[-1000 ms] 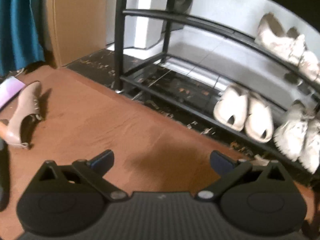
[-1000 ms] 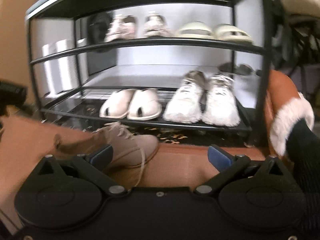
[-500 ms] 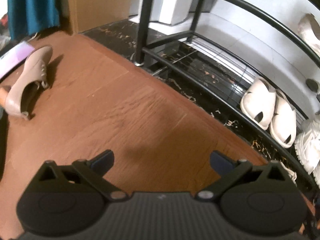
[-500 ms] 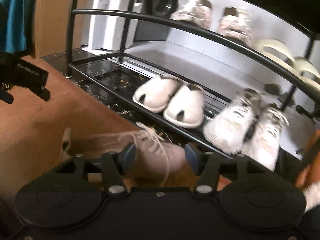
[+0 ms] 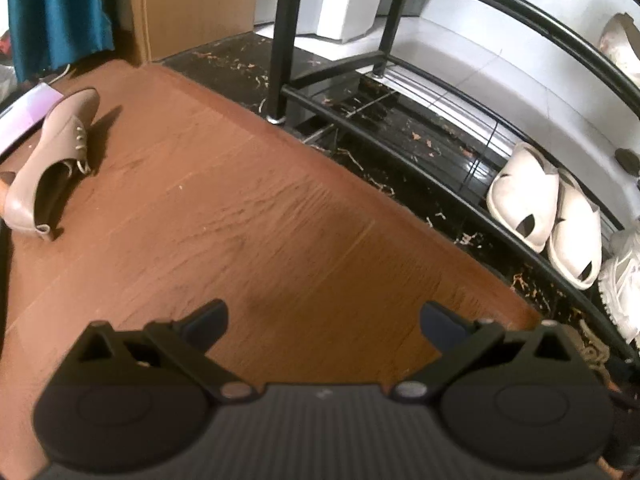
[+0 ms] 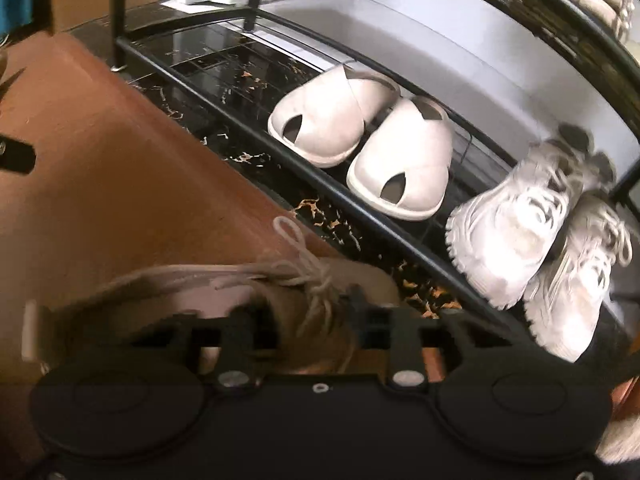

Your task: Organize scattered shoes

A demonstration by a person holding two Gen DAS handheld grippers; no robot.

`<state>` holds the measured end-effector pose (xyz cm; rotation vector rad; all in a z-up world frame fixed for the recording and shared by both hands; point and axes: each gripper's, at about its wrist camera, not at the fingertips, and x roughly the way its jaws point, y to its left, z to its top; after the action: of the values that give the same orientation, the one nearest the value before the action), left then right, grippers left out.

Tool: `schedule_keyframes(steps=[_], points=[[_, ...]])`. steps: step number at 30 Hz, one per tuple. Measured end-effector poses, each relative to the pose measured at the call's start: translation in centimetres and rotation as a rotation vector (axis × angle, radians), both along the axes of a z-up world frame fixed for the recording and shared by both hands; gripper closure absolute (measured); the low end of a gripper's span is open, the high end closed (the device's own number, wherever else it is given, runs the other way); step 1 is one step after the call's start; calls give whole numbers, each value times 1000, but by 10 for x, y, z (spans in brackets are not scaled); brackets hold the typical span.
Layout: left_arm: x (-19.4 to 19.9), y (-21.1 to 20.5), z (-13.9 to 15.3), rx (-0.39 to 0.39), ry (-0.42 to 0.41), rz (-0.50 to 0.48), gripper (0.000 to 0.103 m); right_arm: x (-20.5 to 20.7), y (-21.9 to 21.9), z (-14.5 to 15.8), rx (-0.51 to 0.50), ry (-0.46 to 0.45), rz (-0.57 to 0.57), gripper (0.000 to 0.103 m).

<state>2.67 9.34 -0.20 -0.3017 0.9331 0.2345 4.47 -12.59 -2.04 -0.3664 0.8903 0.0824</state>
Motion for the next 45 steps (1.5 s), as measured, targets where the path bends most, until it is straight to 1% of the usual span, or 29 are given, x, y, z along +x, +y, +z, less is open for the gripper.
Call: schedule_keyframes(steps=[1,3,4,6,7,8,9,10,12,13,14,16,17,19,20,23,25,27,28,29,32,34,37,38,39,40,42,44,45], points=[[0,0,-1,-1,1,1,1,-1,2,0,0,-2,-40,86],[1,1,-1,-1,5,4,1,-1,-1,4,57,27,-187,86],[1,1,-2,-2,6,6,1,0,-5,6,89,47,-237,86],[0,2,-1,-3,4,10,1,-2,-18,11,233,139,-409,82],[0,2,-1,-4,3,12,1,-4,-25,13,311,190,-473,78],[0,3,0,-8,2,17,1,-6,-28,14,360,227,-499,72],[0,3,0,-8,1,19,1,-8,-28,15,384,255,-478,60],[0,3,0,-9,0,23,1,-11,-27,17,403,283,-445,53],[-1,4,1,-12,-4,29,1,-21,-25,28,403,264,-330,21],[-1,5,1,-14,-4,32,1,-31,-24,39,372,207,-234,14],[-1,5,1,-15,-4,35,1,-44,-22,51,322,123,-114,7],[0,5,0,-21,1,35,1,-59,-20,61,256,41,27,4],[1,5,0,-25,5,35,1,-75,-17,64,178,-19,166,1],[1,3,-1,-22,11,33,1,-105,-7,53,-17,-110,454,0],[2,3,-1,-21,14,33,1,-111,-4,46,-71,-118,528,0],[1,2,-1,-9,17,27,1,-118,10,17,-196,-95,660,1],[0,3,-1,-4,12,33,1,-112,19,-5,-241,-68,694,3],[0,4,-2,-3,13,44,1,-100,26,-26,-270,-17,712,14],[1,4,-2,-2,17,45,1,-95,28,-31,-267,16,720,17],[1,4,-3,-1,21,44,1,-90,26,-32,-246,41,672,24],[3,3,-5,3,30,41,1,-78,14,-29,-142,101,407,35],[3,4,-6,2,32,39,1,-69,6,-28,-73,140,230,38],[3,4,-6,-2,34,34,1,-57,-6,-25,31,196,-35,38],[2,4,-6,-4,34,33,1,-53,-11,-24,65,214,-124,37],[2,5,-5,-6,33,33,1,-48,-15,-23,100,232,-212,33],[2,5,-5,-9,32,33,1,-48,-22,-21,145,239,-268,30],[2,6,-5,-14,34,34,1,-51,-40,-12,251,237,-334,11],[2,5,-5,-9,36,28,1,-55,-58,-4,357,235,-399,10],[2,3,-5,0,34,24,1,-56,-60,-2,375,233,-408,9]])
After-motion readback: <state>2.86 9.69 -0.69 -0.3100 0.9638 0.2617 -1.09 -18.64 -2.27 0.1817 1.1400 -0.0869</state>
